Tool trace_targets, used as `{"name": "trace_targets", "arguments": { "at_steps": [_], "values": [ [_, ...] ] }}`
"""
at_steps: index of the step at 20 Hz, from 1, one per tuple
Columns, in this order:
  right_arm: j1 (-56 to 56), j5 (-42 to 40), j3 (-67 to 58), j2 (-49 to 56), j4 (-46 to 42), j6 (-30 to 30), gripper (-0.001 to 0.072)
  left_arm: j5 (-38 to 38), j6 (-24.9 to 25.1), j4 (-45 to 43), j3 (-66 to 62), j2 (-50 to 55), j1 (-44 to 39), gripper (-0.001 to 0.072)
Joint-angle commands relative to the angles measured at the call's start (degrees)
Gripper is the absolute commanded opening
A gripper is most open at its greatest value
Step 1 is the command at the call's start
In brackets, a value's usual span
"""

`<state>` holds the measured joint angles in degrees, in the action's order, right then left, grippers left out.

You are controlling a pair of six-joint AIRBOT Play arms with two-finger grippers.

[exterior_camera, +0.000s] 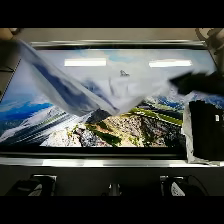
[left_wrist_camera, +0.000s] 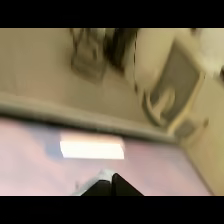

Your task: Fold the shirts.

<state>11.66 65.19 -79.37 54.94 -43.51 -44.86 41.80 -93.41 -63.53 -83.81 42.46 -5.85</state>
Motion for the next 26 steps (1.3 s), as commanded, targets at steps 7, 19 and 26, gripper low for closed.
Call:
{"name": "trace_targets", "arguments": {
  "at_steps": [7, 19, 26],
  "values": [
    [0.02, -16.04, -24.44, -18.51, -12.74, -7.72, 0.0012, -3.02, -3.87, -4.07, -29.73, -3.76, 9.33, 0.0024],
    [-4.42, 30.25, 6.49, -4.22, -25.33, -17.90, 0.0014, 13.60, -0.87, -14.29, -23.87, 18.56, 7.87, 0.0025],
    [-9.97, -4.74, 38.75, 1.01, -21.75, -20.31, 0.0015, 4.42, -0.90, -13.88, -11.02, 42.80, -4.33, 0.0025]
  ]
}}
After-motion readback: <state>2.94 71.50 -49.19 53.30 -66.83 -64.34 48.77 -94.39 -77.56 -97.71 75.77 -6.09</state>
